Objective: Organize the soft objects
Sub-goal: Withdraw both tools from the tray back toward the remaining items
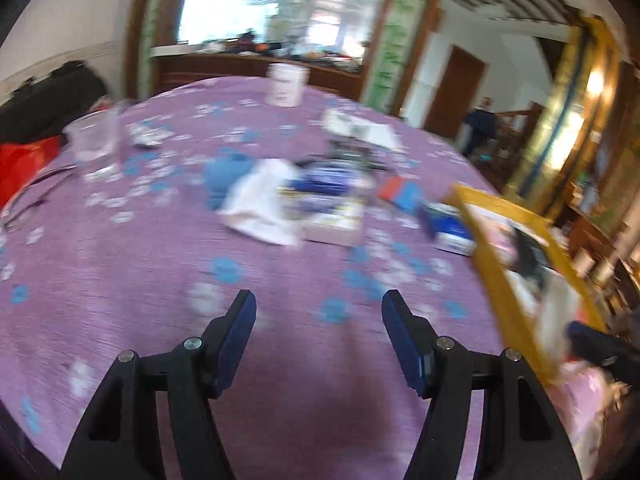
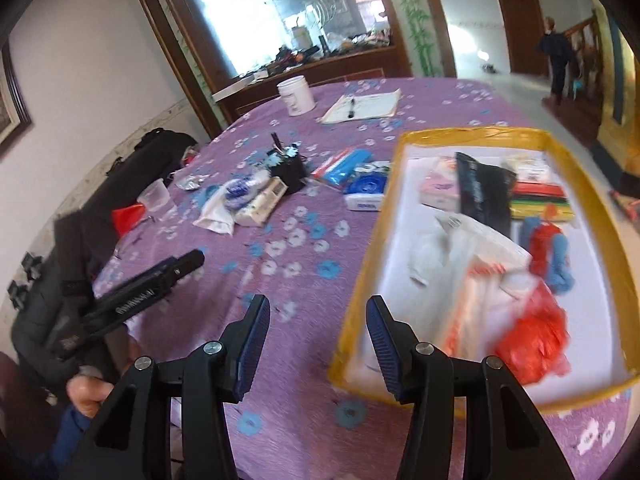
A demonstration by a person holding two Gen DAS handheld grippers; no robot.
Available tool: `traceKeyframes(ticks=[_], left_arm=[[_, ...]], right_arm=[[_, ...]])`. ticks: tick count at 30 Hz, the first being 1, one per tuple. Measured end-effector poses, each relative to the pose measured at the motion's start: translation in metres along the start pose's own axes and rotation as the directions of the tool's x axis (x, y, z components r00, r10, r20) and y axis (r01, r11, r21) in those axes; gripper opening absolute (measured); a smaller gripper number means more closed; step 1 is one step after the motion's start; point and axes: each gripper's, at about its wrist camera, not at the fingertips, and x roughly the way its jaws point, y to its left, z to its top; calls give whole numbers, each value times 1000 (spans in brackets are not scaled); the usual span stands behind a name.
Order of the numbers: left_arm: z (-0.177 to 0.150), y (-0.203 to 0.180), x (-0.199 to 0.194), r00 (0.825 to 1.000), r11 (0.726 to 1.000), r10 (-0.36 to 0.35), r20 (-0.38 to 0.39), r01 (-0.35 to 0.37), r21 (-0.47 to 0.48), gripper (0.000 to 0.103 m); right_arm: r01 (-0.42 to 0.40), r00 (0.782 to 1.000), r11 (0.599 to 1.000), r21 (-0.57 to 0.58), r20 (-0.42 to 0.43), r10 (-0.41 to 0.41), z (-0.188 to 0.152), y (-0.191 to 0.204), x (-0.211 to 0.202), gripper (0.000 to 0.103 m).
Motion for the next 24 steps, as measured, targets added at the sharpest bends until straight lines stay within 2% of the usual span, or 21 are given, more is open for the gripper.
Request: traceKeyframes(ticks=[2, 4, 5, 7, 12, 15, 19, 24], left_arm=[[6, 16, 8, 996, 996, 92, -14, -92, -7, 65], [6, 29, 14, 991, 991, 132, -27, -133, -20, 65], [5, 35, 18, 992, 993, 107, -59, -110, -46, 65], [5, 44, 19, 996, 995, 60, -73, -66, -75, 65], [-1, 40, 21, 994, 998, 31, -105, -37, -51, 65], [-2, 38, 21, 994, 999, 5, -110, -10, -38, 65], [-2, 38, 22, 993, 999, -17, -117, 12, -45, 65], [-2, 37, 23, 992, 999, -29, -121, 24, -38, 65]], right_arm=[[-1, 1000, 1000, 16, -19, 2, 20, 3, 9, 55], [7, 999, 1000, 29, -40, -6, 47, 5, 22, 55], [22, 999, 999, 31, -44, -20, 60, 6, 30, 55], [58, 996, 998, 31, -65, -55, 86, 7, 52, 55], [147, 984, 983, 110, -121, -133, 146, -9, 124, 54], [212, 967, 966, 148, -172, -186, 172, -25, 169, 54], [244, 954, 955, 167, -218, -206, 196, -37, 213, 54], [328, 918, 936, 125, -277, -284, 203, -49, 246, 54]])
